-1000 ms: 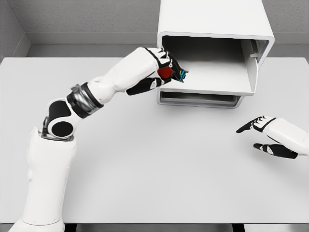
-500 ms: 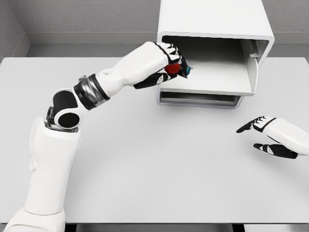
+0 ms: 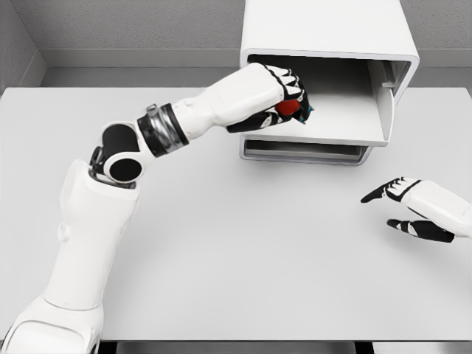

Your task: Slide open multi-storey tabletop storage cabinets and put open load switch and slide close multi-storey tabletop storage cabinets

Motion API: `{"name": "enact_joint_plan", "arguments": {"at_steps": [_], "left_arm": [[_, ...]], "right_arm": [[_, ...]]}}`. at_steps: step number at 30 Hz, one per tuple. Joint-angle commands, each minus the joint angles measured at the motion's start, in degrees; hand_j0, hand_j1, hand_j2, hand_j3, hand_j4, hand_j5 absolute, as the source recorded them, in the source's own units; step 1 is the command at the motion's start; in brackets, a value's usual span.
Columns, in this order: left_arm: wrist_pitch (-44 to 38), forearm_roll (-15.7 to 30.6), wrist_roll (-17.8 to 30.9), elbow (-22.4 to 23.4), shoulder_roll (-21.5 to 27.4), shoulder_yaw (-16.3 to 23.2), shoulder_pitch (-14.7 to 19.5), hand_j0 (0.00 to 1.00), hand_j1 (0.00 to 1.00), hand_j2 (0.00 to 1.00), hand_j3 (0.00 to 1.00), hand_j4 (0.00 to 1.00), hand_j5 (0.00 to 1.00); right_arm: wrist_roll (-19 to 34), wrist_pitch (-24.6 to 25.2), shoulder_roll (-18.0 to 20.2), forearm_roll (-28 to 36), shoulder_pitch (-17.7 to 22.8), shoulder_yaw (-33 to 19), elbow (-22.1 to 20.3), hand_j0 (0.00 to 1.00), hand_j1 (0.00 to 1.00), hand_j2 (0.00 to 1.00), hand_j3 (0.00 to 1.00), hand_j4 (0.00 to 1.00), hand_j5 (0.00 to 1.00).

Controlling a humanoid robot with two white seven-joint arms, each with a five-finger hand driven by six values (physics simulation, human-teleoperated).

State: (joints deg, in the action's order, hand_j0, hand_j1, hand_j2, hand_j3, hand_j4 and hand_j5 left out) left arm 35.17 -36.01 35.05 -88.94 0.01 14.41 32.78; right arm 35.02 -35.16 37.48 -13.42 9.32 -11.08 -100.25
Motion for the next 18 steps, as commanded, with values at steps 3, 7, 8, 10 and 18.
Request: {"name": "enact_joint_plan", "arguments": {"at_steps": [3,7,8,10,18], "left_arm": [[-0.2,-0.4,-0.1,1.1,0.0,1.8,0.5,0.43,0.43,0.43,0.43,0.43,0.43],[-0.2,-1.3,-0.1,1.3,0.0,2.2,1.9,0.42,0.42,0.42,0.42,0.42,0.42],[-0.2,-1.7,-0.1,1.4,0.0,2.2,2.2,0.42,0.42,0.42,0.42,0.42,0.42],[-0.2,-1.8,-0.1,2.0,0.0,2.5,2.7,0.42,0.42,0.42,0.42,0.42,0.42],[-0.2,-2.5,-0.1,4.9,0.0,3.1,5.2,0.42,0.42,0.42,0.42,0.42,0.42]], "right_arm": [[0.0,0.2,0.1,0.4,0.0,0.0,0.0,0.71,0.71,0.71,0.71,0.71,0.71],[0.0,0.2,0.0,0.5,0.0,0.0,0.0,0.72,0.72,0.72,0.72,0.72,0.72],[0.0,0.2,0.0,0.5,0.0,0.0,0.0,0.72,0.72,0.72,0.72,0.72,0.72],[0.0,0.2,0.0,0.5,0.0,0.0,0.0,0.72,0.72,0.72,0.72,0.72,0.72],[0.0,0.2,0.0,0.5,0.0,0.0,0.0,0.72,0.72,0.72,0.72,0.72,0.72]]}}
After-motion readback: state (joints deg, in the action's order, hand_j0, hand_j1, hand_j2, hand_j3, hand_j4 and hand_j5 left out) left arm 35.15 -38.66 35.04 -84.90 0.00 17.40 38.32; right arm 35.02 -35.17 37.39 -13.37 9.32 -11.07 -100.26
